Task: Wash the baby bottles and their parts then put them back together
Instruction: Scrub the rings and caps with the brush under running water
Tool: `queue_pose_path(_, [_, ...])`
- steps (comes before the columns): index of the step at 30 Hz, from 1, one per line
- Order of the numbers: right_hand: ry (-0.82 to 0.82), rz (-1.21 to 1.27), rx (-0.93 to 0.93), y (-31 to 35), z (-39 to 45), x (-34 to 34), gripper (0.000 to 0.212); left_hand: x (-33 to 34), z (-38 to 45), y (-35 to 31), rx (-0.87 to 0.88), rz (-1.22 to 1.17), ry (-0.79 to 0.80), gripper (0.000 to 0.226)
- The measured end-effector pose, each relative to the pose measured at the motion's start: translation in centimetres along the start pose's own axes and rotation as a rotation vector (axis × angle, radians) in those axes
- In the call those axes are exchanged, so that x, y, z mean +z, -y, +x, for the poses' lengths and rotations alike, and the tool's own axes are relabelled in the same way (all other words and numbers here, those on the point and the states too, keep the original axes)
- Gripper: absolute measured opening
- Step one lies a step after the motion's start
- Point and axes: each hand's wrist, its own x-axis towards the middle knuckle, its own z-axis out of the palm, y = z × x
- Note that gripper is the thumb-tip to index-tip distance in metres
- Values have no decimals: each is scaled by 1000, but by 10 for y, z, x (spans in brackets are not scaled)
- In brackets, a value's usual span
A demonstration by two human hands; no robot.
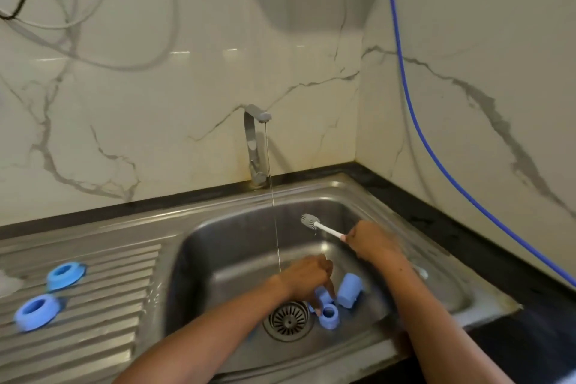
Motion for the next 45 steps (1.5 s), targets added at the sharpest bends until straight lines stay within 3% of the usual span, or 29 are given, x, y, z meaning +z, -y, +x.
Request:
queue_pose_path(7, [20, -44, -18, -2, 6, 7, 28, 16, 17, 3, 152, 8, 57, 51])
queue_pose_path(14, [46, -42, -29, -3, 6, 6, 28, 21, 25, 1, 172, 67, 54, 45])
queue_pose_path(23, [70, -18, -37, -3, 4, 7, 30, 2, -4, 22, -77, -91, -97, 49])
queue_pose_path(31, [96, 30, -86, 3, -2, -3, 27, -50, -88, 43, -625, -682, -398, 14])
queue_pose_path(33, [104, 39, -97, 4, -6, -6, 29, -57, -108, 38, -758, -937, -531, 4])
queue_pose_path(36, [121, 65, -126, 3, -10, -9, 35, -61, -129, 21, -945, -1407, -817, 8])
queue_pose_path(40, [210, 185, -259, 1, -19, -11, 33, -55, -146, 4, -1020, -1833, -968, 19])
queue_pose_path(45, [391, 472, -426, 14, -34, 3, 20, -37, -161, 11, -1048, -1901, -1120, 33])
